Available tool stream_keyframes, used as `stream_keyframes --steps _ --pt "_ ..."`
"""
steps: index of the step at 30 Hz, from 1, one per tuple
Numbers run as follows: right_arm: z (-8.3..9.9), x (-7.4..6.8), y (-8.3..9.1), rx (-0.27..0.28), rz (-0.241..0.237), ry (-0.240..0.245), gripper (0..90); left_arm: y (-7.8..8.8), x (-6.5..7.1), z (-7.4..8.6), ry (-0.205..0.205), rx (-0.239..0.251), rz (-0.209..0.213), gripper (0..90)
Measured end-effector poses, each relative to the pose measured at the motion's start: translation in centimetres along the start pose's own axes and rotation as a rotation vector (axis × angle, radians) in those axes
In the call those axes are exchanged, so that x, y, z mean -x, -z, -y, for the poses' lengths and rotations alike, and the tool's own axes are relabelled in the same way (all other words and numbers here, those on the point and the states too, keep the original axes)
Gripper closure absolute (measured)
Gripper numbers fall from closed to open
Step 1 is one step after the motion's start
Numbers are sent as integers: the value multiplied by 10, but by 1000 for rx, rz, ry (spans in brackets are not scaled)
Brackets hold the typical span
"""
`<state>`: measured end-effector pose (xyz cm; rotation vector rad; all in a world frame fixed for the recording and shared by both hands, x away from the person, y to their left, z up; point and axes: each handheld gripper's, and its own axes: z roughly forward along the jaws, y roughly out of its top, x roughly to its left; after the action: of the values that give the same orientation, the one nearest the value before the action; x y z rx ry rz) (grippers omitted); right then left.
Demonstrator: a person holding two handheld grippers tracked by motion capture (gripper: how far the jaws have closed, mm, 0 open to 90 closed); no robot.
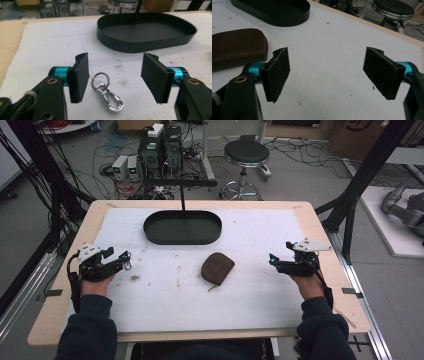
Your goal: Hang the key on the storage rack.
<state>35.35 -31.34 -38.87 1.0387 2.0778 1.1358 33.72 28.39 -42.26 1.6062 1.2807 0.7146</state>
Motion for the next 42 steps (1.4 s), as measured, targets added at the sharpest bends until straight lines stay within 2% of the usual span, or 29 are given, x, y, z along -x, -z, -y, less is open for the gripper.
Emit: stream_keyframes --steps 1,3,4,5,6,7,9,11,12,15,17,20,25,30,31,34,35,36,40,42 --pt "0 0 -1 -4 1 -1 219 0 0 0 0 0 0 441" --pt "1 -1 -4 -7 -1 0 219 -7 -2 2 3 -31 -8 465" --pt "0 -1 -4 -12 -2 2 219 -14 0 4 -11 -77 -10 479" --pt "0 -2 -5 -10 -3 -1 219 -16 2 5 -25 -101 -16 492" --pt "1 -2 -5 -10 -6 6 219 -16 2 5 -25 -101 -16 513" --pt "1 -3 -5 -10 -5 4 220 -17 4 6 -50 -136 -26 537" --pt "1 -4 -4 -12 -8 15 241 -18 5 7 -64 -156 -32 574" --pt "1 -4 -3 -15 -4 17 240 -19 5 8 -66 -170 -35 580" --pt "2 -3 -3 -15 -4 19 241 -22 6 10 -68 -200 -44 579" --pt "1 -5 -2 -14 -3 19 241 -28 9 12 -91 -229 -45 560" --pt "0 -6 -2 -9 -2 18 241 -37 11 14 -116 -269 -64 554" --pt "0 -6 -3 -14 -3 18 241 -42 10 11 -111 -272 -67 564" --pt "1 -6 -3 -17 -2 17 242 -43 9 11 -108 -272 -35 696" --pt "1 -6 -2 -19 -3 14 242 -43 5 11 -97 -271 -14 700" --pt "1 -5 -2 -16 -3 18 242 -42 3 10 -107 -272 -23 701" --pt "1 -6 -2 -18 -4 16 243 -41 2 8 -117 -227 -20 689" --pt "1 -6 -3 -19 -5 21 243 -41 2 8 -117 -227 -20 666" --pt "1 -6 -3 -21 -8 16 243 -42 3 7 -131 -208 -11 660" --pt "0 -8 -5 -23 -9 27 243 -52 6 6 -174 -248 -30 615" --pt "0 -8 -6 -23 -12 31 245 -55 6 6 -170 -266 -40 645"
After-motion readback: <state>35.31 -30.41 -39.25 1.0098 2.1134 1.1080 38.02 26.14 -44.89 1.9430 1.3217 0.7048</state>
